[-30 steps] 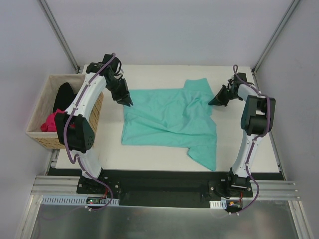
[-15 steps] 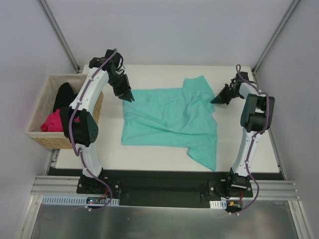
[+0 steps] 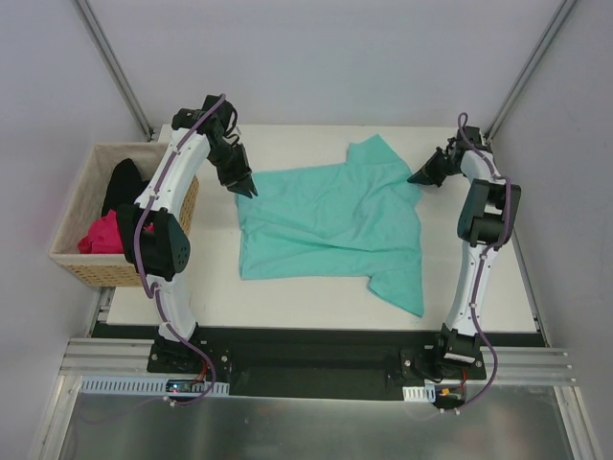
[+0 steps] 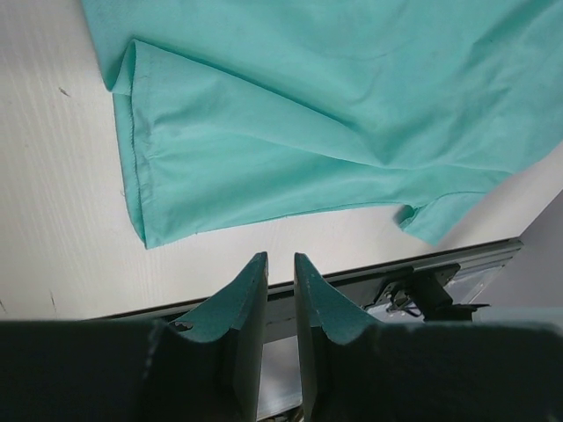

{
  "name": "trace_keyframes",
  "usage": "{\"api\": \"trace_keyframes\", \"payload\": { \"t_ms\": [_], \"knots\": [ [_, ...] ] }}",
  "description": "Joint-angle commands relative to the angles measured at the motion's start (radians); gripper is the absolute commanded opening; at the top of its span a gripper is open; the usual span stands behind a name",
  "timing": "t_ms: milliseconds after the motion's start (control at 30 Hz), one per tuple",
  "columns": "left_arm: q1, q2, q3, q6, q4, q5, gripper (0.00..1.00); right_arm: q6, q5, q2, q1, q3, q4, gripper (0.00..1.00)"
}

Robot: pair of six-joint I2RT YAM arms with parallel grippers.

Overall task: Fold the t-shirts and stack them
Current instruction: Flatten out the tshirt, then grap the side of the flattened tshirt closest away from the robot with both arms

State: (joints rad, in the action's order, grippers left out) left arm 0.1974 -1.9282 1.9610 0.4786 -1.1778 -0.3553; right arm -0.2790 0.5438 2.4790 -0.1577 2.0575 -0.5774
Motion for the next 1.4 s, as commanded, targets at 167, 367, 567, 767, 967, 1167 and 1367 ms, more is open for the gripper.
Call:
{"api": "trace_keyframes", "payload": {
  "t_ms": [167,367,567,767,967,1167,1367],
  "knots": [
    [0.011,0.044,-0.001,-0.025,-0.062,0.039,0.18,-0.038,0.008,0.018,-0.051,0.082,0.082,0.01],
    [0.010,0.084,-0.040,-0.026,-0.062,0.052,0.18,-0.051,-0.002,-0.155,-0.075,-0.120,0.293,0.11],
    [0.010,0.115,-0.077,-0.025,-0.045,0.050,0.18,-0.052,0.008,-0.284,-0.074,-0.143,0.304,0.18],
    [0.011,0.153,-0.129,-0.017,-0.005,0.039,0.18,-0.046,-0.005,-0.454,-0.049,-0.322,0.309,0.19],
    [0.037,0.176,-0.243,-0.011,0.052,0.038,0.18,-0.026,-0.022,-0.572,-0.014,-0.532,0.297,0.20],
    [0.088,0.158,-0.392,0.000,0.133,0.050,0.18,0.030,-0.056,-0.620,0.052,-0.678,0.249,0.37],
    [0.120,0.149,-0.513,0.023,0.190,0.093,0.17,0.083,-0.129,-0.663,0.154,-0.757,0.195,0.40]
  ]
}}
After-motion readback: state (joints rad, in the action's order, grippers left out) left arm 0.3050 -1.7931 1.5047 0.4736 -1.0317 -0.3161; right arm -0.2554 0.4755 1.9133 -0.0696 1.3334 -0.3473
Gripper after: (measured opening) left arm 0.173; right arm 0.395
